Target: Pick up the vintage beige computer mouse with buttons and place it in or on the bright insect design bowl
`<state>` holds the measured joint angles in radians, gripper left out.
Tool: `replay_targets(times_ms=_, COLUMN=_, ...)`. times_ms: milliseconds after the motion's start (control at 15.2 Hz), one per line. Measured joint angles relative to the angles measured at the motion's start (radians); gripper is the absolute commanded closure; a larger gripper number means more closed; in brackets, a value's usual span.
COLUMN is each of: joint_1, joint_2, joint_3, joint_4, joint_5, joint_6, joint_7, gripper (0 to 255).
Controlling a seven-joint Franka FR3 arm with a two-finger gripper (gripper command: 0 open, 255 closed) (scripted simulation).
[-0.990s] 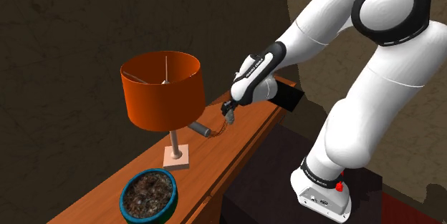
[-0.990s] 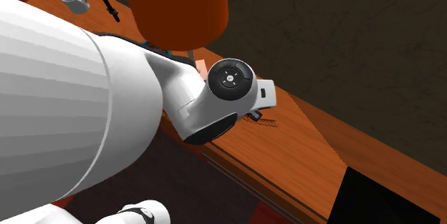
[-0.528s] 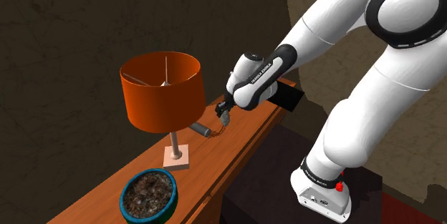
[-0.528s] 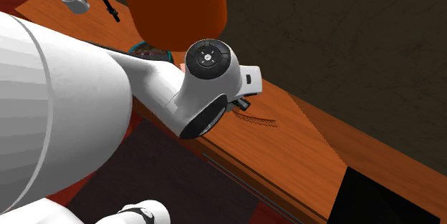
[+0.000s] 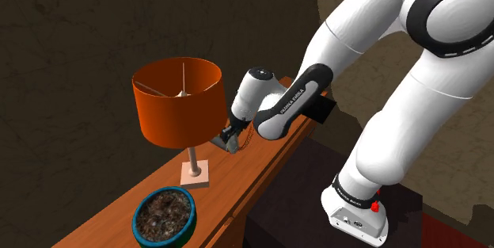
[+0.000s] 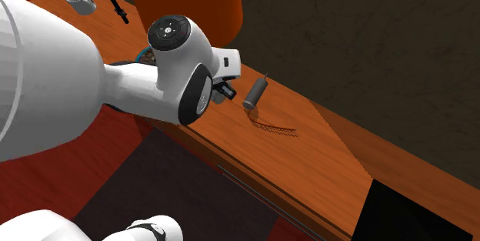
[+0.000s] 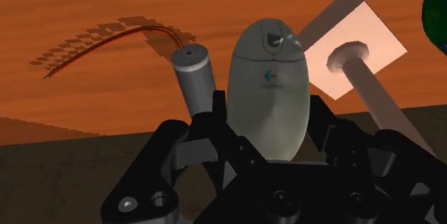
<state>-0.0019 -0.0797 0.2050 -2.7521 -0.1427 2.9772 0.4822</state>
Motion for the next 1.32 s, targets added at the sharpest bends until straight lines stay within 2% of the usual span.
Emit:
replay_targets(times_ms=132, joint_1=-0.005, joint_2=0.011, joint_3=0.049, joint_4=0.029, joint_5=-0.068, joint_6=-0.015, joint_7=0.118, gripper=255)
replay_targets(times_ms=264, joint_1=0.009, joint_2=0.015, joint_3=0.093, joint_4=0.059, joint_5=-0.106, joint_6=-0.051, joint_7=0.205, gripper=255)
replay_targets(times_ms=330, joint_1=0.006, joint_2=0.039, joint_3=0.12, joint_4=0.081, joint_5=-0.159, joint_6=-0.052, joint_7=0.277, gripper=255)
replay_targets(times_ms=594, joint_1=0.021, joint_2=0.011, joint_3=0.184, joint_4=0.087, joint_5=-0.286, joint_6=-0.106, joint_7=0.473, gripper=255)
replay_targets(times_ms=660, joint_1=0.023, joint_2=0.009, joint_3=0.217, joint_4=0.098, joint_5=-0.347, joint_6=-0.12, joint_7=0.551, gripper=255)
replay_targets(times_ms=792, joint_1=0.021, joint_2=0.009, joint_3=0.246, joint_4=0.115, joint_5=-0.41, joint_6=-0.148, joint_7=0.614, gripper=255)
replay_targets(times_ms=858, joint_1=0.036, joint_2=0.003, joint_3=0.262, joint_4=0.124, joint_5=-0.387, joint_6=-0.187, joint_7=0.644, gripper=255)
replay_targets(times_ms=924, joint_1=0.041, joint_2=0.008, joint_3=0.291, joint_4=0.142, joint_5=-0.393, joint_6=-0.223, joint_7=0.71, gripper=255)
replay_targets(times_ms=1056, joint_1=0.046, joint_2=0.042, joint_3=0.353, joint_4=0.203, joint_5=-0.506, joint_6=-0.299, joint_7=0.957, gripper=255)
replay_targets(times_ms=1188, joint_1=0.067, joint_2=0.101, joint_3=0.414, joint_4=0.29, joint_5=-0.585, joint_6=-0.412, joint_7=1.164, gripper=255)
replay_targets(times_ms=1320, joint_1=0.089, joint_2=0.207, joint_3=0.49, joint_4=0.428, joint_5=-0.587, joint_6=-0.595, joint_7=1.343, gripper=255)
